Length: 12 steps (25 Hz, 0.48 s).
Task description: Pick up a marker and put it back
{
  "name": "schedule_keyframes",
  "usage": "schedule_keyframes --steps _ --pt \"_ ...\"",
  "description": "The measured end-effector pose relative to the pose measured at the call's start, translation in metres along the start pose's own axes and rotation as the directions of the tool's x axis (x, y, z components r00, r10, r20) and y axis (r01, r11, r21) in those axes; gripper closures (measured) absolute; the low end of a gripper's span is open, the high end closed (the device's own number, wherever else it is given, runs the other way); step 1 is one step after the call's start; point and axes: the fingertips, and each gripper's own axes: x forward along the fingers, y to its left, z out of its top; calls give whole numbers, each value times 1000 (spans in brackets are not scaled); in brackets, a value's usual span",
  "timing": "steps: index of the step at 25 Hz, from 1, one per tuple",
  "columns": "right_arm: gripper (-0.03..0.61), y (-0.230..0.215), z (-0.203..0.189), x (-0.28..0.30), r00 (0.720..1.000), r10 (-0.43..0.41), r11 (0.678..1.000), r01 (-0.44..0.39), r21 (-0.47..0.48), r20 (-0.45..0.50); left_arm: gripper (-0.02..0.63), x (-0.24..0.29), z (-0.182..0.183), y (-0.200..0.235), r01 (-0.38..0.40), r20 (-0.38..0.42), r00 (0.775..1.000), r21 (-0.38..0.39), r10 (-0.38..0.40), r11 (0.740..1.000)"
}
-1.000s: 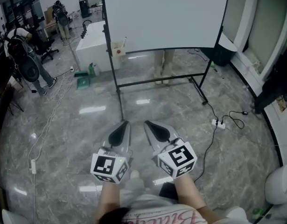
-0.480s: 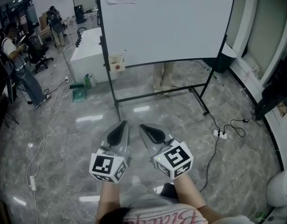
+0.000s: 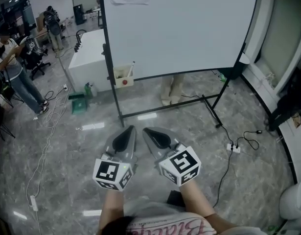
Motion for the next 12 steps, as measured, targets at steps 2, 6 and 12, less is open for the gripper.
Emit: schedule_keyframes --steps 2,6,12 --pt "577 -6 -5 15 1000 13 1000 -13 -1 -15 614 10 -6 11 -2 -9 1000 -7 2 1000" --pt "577 -30 -11 42 999 21 1000 -20 15 -27 614 33 -16 32 -9 -24 1000 -17 9 1000" --pt "577 -81 -14 90 999 33 999 -31 45 -39 614 89 -27 72 -29 -56 998 -27 27 999"
